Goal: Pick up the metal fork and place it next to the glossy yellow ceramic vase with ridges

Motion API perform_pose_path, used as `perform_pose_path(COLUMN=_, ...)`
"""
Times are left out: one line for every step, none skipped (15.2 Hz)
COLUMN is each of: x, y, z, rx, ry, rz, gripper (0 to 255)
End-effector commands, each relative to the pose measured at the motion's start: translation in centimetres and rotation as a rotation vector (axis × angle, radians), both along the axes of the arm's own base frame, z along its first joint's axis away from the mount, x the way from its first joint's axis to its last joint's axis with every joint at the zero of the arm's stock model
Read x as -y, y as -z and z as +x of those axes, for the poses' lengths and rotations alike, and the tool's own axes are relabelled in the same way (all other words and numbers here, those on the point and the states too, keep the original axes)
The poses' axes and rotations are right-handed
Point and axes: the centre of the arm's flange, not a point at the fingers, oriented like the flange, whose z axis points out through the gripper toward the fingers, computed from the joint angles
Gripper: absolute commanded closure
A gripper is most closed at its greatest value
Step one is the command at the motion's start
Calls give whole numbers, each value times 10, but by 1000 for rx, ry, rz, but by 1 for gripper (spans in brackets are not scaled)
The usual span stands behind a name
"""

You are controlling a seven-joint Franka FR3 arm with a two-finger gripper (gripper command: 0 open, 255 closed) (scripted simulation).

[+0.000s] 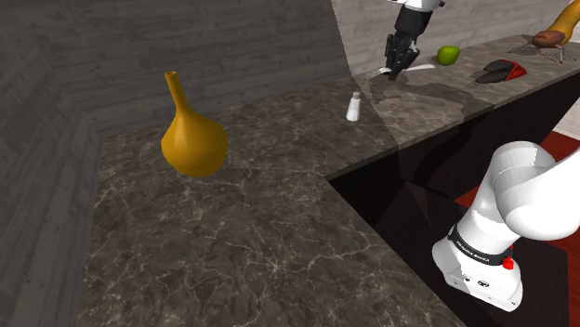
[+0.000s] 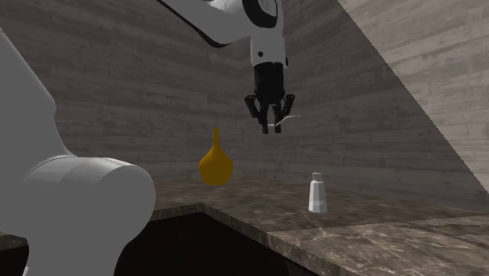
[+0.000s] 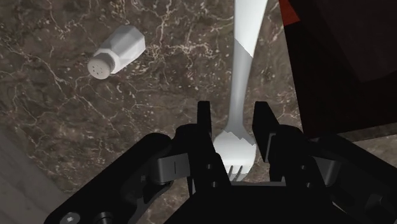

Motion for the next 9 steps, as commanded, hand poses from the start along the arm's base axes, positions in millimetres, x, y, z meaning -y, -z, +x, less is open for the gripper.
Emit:
perform_pose_path(x=1, y=-11, z=0, rx=0, ry=0, rz=0, gripper=255)
perform_pose_path(x=1, y=-17, z=0, rx=0, ry=0, rz=0, gripper=255)
perform_pose_path(x=1, y=-22, z=0, rx=0, ry=0, rz=0, gripper=255)
perform_pose_path(x=1, y=-27, z=0, rx=0, ry=0, rz=0, gripper=255)
perform_pose_path(x=1, y=-32, z=0, rx=0, ry=0, rz=0, gripper=255)
perform_pose_path(x=1, y=-38, z=0, rx=0, ry=0, rz=0, gripper=255)
perform_pose_path(x=1, y=-43, z=0, rx=0, ry=0, rz=0, gripper=255)
perform_pose_path(x=1, y=-48, z=0, rx=0, ry=0, rz=0, gripper=255)
perform_pose_path(x=1, y=-54, z=0, rx=0, ry=0, rz=0, gripper=255)
